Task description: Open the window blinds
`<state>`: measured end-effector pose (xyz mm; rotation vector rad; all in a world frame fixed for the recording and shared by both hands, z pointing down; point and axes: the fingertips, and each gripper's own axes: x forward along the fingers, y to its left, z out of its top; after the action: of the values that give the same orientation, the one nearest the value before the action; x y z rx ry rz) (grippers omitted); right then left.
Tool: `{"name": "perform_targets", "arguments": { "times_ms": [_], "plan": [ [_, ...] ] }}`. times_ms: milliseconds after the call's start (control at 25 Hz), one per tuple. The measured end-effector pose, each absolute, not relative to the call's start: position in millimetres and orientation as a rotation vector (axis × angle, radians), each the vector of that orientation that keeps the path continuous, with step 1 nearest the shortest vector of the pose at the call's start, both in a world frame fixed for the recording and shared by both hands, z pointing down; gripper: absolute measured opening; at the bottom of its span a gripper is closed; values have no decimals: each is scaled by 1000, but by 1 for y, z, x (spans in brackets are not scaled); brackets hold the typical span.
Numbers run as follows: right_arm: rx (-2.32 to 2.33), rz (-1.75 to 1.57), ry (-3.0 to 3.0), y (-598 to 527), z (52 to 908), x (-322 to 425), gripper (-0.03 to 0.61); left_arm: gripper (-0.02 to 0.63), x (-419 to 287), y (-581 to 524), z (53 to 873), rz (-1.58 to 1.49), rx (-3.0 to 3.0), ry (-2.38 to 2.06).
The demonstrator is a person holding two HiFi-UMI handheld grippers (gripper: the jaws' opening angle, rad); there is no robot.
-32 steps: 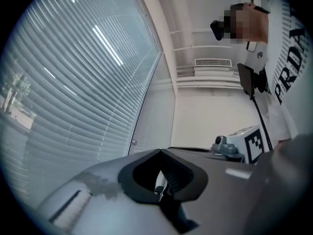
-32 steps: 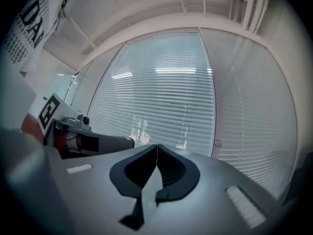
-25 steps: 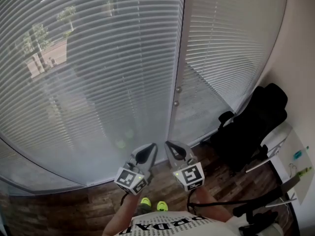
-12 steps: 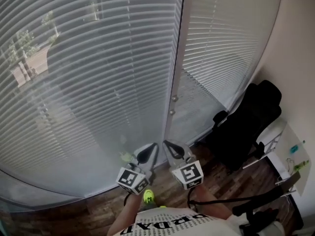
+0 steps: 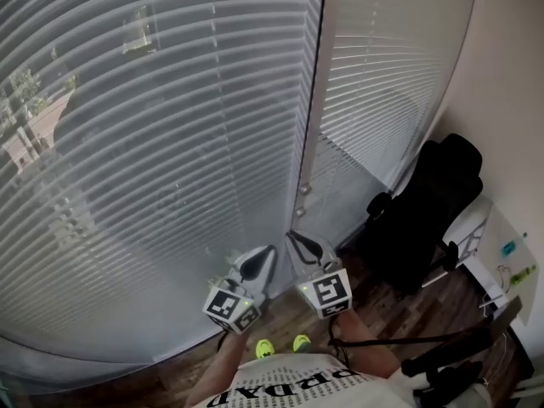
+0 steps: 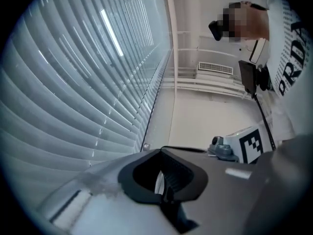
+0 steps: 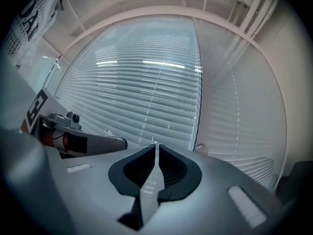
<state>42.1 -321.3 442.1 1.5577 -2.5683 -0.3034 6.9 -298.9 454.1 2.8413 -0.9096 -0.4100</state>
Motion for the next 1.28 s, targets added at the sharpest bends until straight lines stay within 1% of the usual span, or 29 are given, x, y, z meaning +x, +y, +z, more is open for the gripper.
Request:
{"name": "perform_targets", "arguments": {
  "times_ms": [120, 240, 440, 720, 1040, 1120, 1280],
  "plan": [
    [1585, -348, -2529, -335, 447, 52, 62, -2, 6, -308, 460, -417, 2830, -928],
    [1616, -380, -2478, -353, 450, 68, 74, -3, 12, -320, 465, -429, 2835, -932],
    [1651, -392, -2436, -379, 431, 87, 92, -2, 19, -336, 441, -438, 2837, -958],
    [1644, -434, -2388, -408, 433, 105, 151, -2, 32, -354, 437, -428, 2856, -981],
    [1593, -434, -2400, -426, 442, 107, 153, -2, 35, -363, 442, -421, 2845, -999],
    [1593, -457, -2399, -426, 440, 106, 137, -2, 35, -361, 441, -422, 2843, -1001],
    [1587, -508, -2406, -424, 439, 106, 135, -3, 29, -360, 444, -419, 2831, -1015]
  ]
}}
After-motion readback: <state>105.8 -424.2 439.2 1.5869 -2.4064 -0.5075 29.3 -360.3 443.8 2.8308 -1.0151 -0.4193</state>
